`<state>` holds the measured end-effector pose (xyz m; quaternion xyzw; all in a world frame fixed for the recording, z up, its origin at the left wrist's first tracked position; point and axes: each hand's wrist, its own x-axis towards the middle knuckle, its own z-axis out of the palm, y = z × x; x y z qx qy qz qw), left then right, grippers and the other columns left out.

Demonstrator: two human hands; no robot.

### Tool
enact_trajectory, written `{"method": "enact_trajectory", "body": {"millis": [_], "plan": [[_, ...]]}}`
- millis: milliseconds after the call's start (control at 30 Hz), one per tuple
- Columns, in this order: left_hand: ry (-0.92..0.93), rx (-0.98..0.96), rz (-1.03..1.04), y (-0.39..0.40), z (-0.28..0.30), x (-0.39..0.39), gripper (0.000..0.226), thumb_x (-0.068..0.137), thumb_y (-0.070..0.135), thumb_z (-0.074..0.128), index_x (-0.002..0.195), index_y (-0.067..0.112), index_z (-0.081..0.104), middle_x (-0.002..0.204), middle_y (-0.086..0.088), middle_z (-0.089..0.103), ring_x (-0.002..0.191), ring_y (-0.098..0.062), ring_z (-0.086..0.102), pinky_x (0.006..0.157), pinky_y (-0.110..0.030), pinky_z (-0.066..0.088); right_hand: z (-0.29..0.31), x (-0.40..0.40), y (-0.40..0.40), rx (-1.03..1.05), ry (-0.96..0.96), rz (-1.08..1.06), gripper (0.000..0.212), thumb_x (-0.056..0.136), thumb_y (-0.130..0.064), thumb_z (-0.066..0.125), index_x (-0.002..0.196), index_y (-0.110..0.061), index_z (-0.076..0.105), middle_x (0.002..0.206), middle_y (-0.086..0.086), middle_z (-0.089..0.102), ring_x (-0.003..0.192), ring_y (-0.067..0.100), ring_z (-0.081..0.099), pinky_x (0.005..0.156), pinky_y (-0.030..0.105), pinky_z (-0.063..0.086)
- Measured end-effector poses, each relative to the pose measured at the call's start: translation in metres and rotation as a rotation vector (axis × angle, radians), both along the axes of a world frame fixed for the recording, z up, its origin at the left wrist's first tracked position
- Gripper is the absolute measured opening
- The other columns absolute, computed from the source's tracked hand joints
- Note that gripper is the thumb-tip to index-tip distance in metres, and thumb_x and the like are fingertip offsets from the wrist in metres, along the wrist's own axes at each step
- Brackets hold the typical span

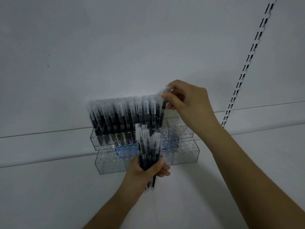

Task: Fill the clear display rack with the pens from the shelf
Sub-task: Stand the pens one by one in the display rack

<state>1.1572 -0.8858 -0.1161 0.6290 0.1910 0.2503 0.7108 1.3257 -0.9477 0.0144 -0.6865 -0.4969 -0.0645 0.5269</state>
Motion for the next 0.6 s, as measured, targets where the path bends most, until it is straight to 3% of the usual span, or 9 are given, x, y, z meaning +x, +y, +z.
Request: {"method": "enact_trajectory", "body": {"millis": [167,367,500,600], "plan": [[0.001,0.007,-0.008,0.0,0.0,0.0,0.021,0.082,0.015,0.064,0.096,0.0,0.067,0.08,-0.017,0.074,0.074,-0.03,0.073,0.068,-0.031,0.057,-0.013,0.0,0.013,-0.274,-0.167,-0.024,0.032,0.095,-0.039,0.059,0.087,-0.009,0.067,0.075,0.004,0.071,0.069,0.02,0.069,0.075,0.042,0.057],[0.006,0.015,-0.009,0.001,-0.001,-0.001,0.015,0.087,0.009,0.063,0.099,-0.001,0.065,0.081,-0.016,0.074,0.075,-0.03,0.073,0.069,-0.032,0.058,-0.021,-0.004,0.005,-0.364,-0.279,-0.078,0.043,0.097,-0.049,0.049,0.085,-0.013,0.068,0.07,0.0,0.067,0.065,0.014,0.063,0.071,0.036,0.053],[-0.002,0.01,-0.014,0.002,-0.001,0.0,0.02,0.084,0.014,0.065,0.097,0.0,0.066,0.081,-0.017,0.074,0.075,-0.031,0.072,0.069,-0.033,0.058,-0.036,-0.013,-0.021,-0.207,-0.063,-0.055,0.04,0.091,-0.056,0.051,0.084,-0.021,0.068,0.069,-0.005,0.067,0.06,0.008,0.062,0.063,0.022,0.05],[0.002,0.014,-0.008,0.003,-0.002,0.001,0.023,0.083,0.017,0.065,0.097,-0.001,0.066,0.081,-0.017,0.074,0.075,-0.031,0.072,0.069,-0.034,0.057,-0.052,-0.026,-0.036,-0.226,0.218,0.139,0.026,0.081,-0.051,0.063,0.089,-0.027,0.071,0.076,-0.008,0.07,0.06,0.008,0.064,0.06,0.017,0.051]]}}
